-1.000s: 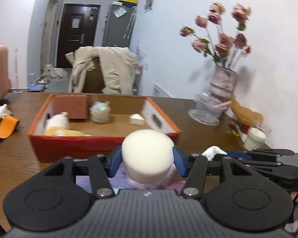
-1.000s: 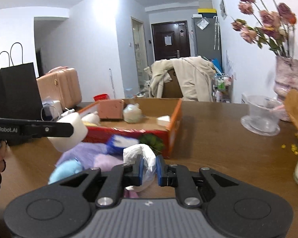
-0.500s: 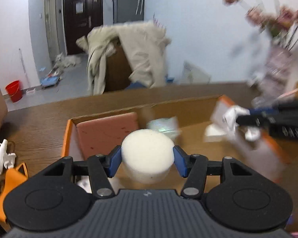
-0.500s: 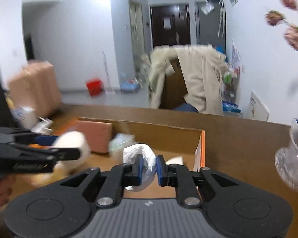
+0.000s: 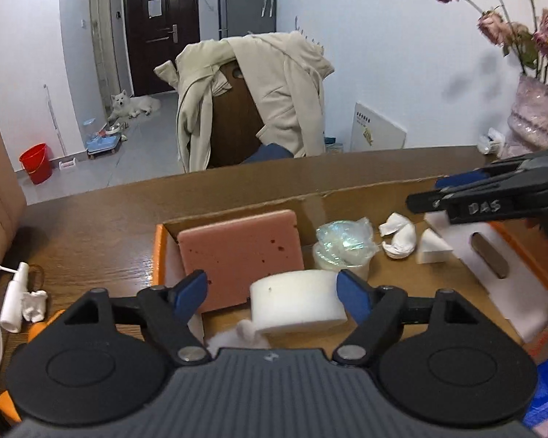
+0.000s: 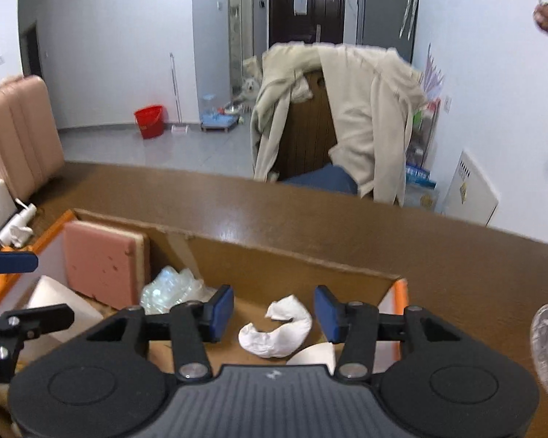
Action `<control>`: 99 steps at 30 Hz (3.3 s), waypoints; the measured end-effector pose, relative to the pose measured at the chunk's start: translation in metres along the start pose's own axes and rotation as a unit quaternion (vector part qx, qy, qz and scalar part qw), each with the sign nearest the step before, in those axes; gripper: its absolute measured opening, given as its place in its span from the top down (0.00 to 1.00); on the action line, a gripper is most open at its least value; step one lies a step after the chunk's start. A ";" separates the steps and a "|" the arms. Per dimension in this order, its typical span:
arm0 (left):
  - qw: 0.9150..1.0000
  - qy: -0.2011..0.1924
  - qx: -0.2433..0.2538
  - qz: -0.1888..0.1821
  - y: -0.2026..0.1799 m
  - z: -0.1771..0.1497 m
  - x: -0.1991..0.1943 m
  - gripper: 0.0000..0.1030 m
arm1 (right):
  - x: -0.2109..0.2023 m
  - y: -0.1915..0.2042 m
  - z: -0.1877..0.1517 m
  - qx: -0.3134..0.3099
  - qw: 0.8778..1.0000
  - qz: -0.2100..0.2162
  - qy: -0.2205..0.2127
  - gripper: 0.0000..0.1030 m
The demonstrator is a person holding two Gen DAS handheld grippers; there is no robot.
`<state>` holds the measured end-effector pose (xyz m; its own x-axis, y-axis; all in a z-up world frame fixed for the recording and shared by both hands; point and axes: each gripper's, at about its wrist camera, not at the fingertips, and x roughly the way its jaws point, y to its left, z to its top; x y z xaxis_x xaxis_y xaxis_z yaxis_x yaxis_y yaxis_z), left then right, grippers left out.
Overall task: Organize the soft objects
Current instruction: 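Carry the round sponge into the box with the left gripper while the right gripper carries the tissue in, then move both open grippers back over the pile of soft items, then close both grippers together on the light-blue fluffy plush and lift it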
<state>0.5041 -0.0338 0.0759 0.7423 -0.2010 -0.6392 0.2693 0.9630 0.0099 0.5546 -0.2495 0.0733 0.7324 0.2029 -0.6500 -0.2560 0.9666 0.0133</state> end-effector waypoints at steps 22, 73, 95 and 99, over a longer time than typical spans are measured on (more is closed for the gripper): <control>0.988 -0.155 -0.022 -0.009 -0.031 -0.079 -0.252 0.00 | -0.299 0.027 -0.127 -0.017 0.986 0.029 -0.161 0.30; 0.960 -0.002 -0.190 -0.207 -0.031 -0.231 -0.131 0.60 | -0.157 0.091 -0.240 0.103 0.983 0.151 -0.033 0.66; 0.957 -0.122 -0.170 -0.201 -0.048 -0.245 -0.266 0.66 | -0.281 0.114 -0.250 0.098 0.961 0.222 -0.131 0.72; 0.957 -0.137 -0.165 -0.198 -0.058 -0.246 -0.274 0.55 | -0.302 0.109 -0.255 0.106 0.957 0.227 -0.146 0.77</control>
<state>0.1339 0.0101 0.0616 0.7671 -0.5577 -0.3171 0.3881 0.7970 -0.4629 0.1450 -0.2453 0.0774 0.7285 0.6151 -0.3016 -0.4785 0.7719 0.4185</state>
